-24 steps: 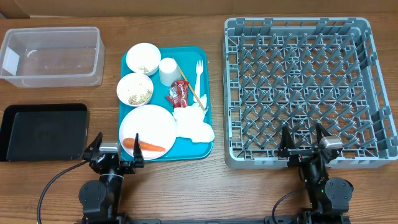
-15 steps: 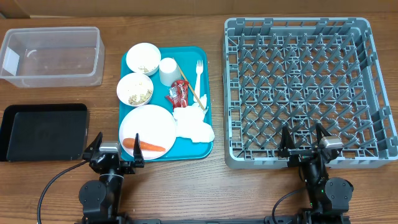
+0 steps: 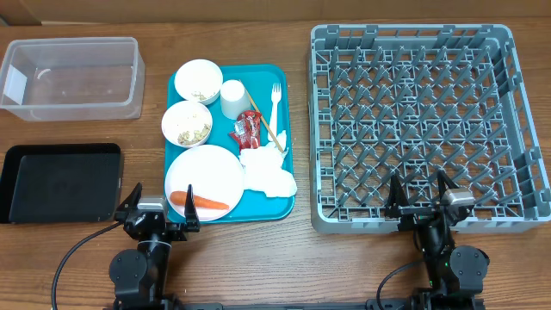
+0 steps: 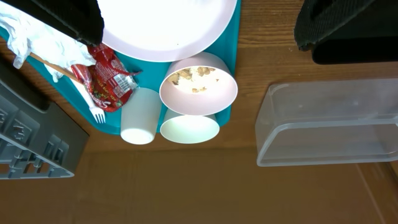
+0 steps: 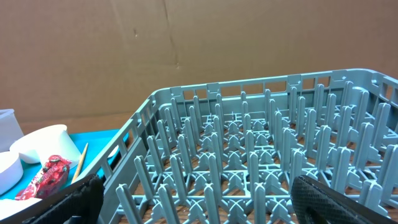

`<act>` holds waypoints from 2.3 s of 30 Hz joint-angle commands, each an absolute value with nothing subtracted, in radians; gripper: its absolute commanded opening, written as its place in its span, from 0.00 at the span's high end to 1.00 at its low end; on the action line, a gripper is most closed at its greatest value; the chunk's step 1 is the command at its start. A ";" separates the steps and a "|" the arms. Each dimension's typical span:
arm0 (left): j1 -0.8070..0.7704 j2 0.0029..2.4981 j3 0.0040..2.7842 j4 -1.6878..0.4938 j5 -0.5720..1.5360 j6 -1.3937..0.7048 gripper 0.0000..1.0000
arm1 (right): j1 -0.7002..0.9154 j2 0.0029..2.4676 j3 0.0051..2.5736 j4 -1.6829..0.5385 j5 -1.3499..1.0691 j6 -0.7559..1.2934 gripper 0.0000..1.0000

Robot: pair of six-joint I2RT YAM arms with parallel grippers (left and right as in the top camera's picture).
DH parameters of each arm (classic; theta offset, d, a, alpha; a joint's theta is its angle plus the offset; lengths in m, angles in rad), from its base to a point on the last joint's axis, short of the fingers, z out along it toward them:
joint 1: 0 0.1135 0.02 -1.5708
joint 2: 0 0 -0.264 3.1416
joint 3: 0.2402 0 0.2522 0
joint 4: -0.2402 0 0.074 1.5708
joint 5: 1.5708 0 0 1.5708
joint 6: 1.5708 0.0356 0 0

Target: Sort waste into correct bins and load items into the dishwasher rack

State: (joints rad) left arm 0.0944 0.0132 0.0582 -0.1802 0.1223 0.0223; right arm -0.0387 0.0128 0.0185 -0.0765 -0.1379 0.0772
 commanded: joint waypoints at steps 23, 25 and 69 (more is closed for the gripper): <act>0.104 0.004 0.053 -0.180 0.116 0.031 0.00 | -0.043 0.003 0.008 -0.073 -0.128 0.071 0.00; 0.104 0.004 0.053 -0.180 0.116 0.031 0.00 | -0.043 0.003 0.008 -0.072 -0.128 0.071 0.00; 0.104 0.183 0.351 -0.221 0.516 -0.126 0.00 | -0.043 0.003 0.008 -0.073 -0.128 0.071 0.00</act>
